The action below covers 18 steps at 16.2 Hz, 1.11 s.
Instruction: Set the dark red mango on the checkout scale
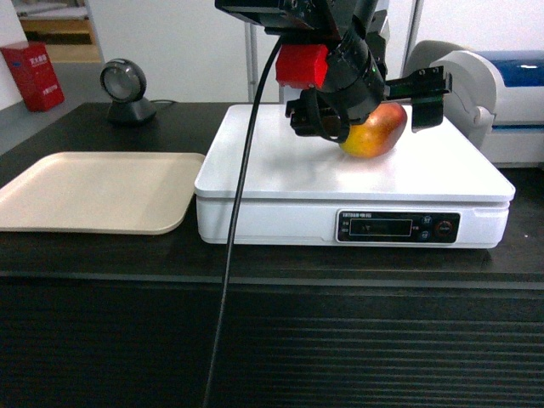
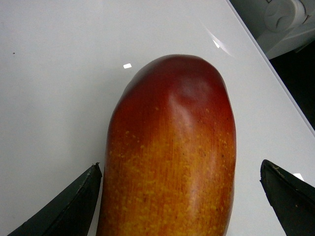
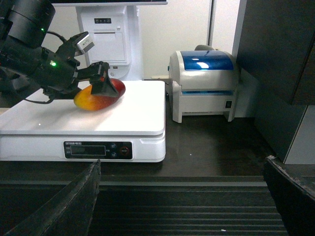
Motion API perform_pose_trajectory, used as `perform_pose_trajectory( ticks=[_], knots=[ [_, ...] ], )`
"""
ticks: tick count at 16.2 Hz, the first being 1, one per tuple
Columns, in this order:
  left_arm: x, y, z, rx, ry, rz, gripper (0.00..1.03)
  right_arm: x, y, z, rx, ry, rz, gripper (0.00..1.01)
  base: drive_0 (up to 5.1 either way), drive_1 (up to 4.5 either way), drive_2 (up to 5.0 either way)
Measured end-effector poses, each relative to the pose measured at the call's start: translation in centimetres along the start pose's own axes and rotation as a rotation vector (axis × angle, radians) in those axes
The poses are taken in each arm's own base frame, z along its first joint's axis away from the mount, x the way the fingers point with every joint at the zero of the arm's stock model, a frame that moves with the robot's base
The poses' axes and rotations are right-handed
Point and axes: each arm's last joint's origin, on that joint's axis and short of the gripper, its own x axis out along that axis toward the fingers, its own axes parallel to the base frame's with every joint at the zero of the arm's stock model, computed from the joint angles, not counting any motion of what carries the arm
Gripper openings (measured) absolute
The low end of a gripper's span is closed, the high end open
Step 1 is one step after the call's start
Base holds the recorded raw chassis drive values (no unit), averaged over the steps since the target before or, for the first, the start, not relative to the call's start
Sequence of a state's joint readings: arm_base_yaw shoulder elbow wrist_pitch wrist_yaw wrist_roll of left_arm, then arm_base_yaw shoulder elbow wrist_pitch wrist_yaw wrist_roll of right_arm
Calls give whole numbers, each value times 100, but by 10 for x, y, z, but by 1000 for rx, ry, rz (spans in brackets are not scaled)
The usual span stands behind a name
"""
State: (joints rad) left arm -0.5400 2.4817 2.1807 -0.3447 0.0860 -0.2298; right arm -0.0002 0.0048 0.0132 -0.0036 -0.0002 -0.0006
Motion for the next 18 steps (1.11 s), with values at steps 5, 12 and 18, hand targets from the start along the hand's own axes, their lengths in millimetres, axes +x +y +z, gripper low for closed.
perform_pose_trajectory(
  ticks=[5, 12, 18],
  knots=[
    [-40, -7, 16, 220, -216, -4, 98, 0, 0, 0, 0, 0, 0, 98, 0, 0, 0],
    [-95, 40, 16, 303, -384, -72, 98, 0, 0, 0, 0, 0, 0, 98, 0, 0, 0],
    [-186, 132, 29, 181, -592, 174, 98, 0, 0, 0, 0, 0, 0, 98, 0, 0, 0]
  ],
)
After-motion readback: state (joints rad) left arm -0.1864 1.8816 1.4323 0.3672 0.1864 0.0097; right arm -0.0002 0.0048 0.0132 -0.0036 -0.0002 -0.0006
